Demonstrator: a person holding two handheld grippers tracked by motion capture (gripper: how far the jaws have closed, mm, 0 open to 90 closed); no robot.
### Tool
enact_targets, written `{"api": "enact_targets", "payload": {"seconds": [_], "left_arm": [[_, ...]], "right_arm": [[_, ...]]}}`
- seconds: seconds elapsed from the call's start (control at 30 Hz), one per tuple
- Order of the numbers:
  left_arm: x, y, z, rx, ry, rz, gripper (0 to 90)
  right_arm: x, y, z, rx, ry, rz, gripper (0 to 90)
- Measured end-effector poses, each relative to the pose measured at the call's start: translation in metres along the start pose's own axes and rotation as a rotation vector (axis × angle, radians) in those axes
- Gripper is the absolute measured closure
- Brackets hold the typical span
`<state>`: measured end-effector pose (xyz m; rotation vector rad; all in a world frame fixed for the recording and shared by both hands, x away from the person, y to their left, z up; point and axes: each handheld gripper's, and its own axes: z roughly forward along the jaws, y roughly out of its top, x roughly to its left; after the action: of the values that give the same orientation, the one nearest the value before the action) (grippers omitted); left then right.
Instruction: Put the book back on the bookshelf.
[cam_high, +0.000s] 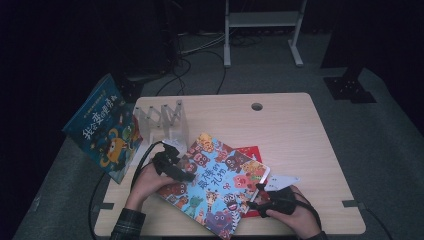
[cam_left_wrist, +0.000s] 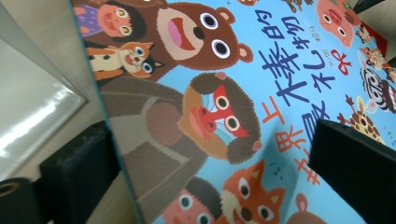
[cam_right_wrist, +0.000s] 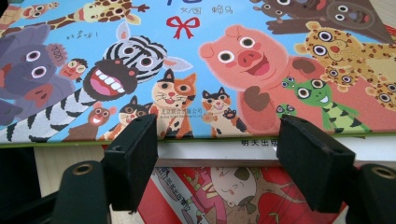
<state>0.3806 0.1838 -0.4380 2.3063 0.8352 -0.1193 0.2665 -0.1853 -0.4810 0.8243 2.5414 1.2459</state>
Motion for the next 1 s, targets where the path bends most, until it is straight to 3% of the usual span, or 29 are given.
{"api": "enact_targets", "payload": {"seconds": [0.2, 0.37, 0.73, 1.0], "left_arm": [[-0.006, 0.012, -0.013, -0.028, 0.009, 0.023, 3.3], [-0.010, 0.018, -0.021, -0.026, 0.014, 0.055, 4.6], [-0.016, 0.029, -0.037, -0.039, 0.019, 0.076, 5.0], [-0.022, 0.043, -0.050, -0.046, 0.019, 0.114, 5.8]], "right_arm": [[0.001, 0.000, 0.002, -0.007, -0.009, 0.002, 27.9], [0.001, 0.001, 0.003, -0.010, -0.011, 0.003, 27.8], [0.003, 0.004, 0.008, -0.016, -0.019, 0.007, 27.8], [0.007, 0.008, 0.011, -0.009, -0.035, 0.015, 27.8]]}}
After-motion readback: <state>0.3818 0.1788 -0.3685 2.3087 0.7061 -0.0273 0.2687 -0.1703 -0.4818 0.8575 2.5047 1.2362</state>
